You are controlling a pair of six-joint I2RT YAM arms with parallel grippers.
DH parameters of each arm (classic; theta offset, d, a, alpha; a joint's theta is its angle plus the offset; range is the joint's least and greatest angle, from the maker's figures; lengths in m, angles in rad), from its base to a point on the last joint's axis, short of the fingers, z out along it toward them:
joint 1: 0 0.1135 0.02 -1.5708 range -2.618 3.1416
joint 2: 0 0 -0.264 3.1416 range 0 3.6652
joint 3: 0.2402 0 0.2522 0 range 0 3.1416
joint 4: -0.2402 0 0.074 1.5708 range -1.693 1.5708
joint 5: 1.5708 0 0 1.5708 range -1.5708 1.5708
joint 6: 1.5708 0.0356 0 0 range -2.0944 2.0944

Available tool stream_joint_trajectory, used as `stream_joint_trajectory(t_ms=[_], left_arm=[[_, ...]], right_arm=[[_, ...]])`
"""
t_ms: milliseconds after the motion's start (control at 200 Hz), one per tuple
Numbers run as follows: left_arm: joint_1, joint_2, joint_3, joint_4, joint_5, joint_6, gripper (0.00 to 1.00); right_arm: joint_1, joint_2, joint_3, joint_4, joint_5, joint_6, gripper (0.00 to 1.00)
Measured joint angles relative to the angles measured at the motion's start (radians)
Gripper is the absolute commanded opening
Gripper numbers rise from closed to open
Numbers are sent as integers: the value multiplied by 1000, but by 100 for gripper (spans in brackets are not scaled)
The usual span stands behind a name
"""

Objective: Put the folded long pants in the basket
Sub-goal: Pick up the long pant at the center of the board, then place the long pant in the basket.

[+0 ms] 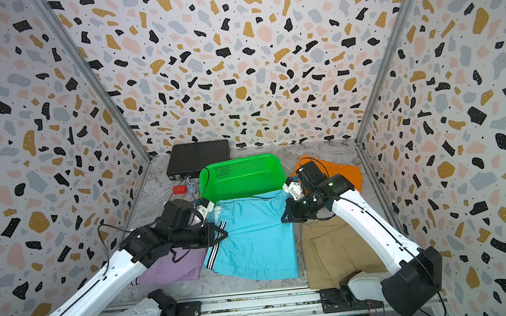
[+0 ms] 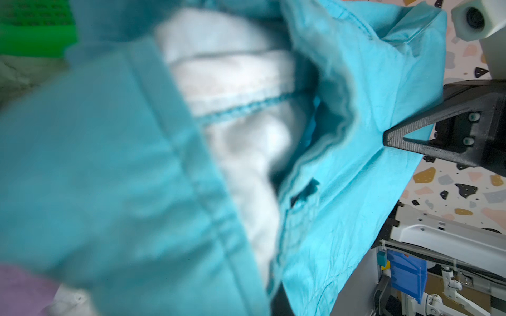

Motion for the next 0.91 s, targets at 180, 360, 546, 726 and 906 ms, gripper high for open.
stream_joint_trajectory(t_ms=[180,360,546,726,906], left_arm=[[10,74,227,-130,-13,24,0],[113,240,403,-195,-4,97,0],[210,438,511,-225,-3,180,0],[247,629,614,-229,6,222,0],[285,745,688,-227,11,252,0]], right_arm=[[0,63,275,-117,15,6,0],[-4,246,505,-154,74,-1,0],[-7,496,695,-142,111,-3,0],[-16,714,893,-156,131,-26,0],[-53,875,1060,-173,116,-35,0]])
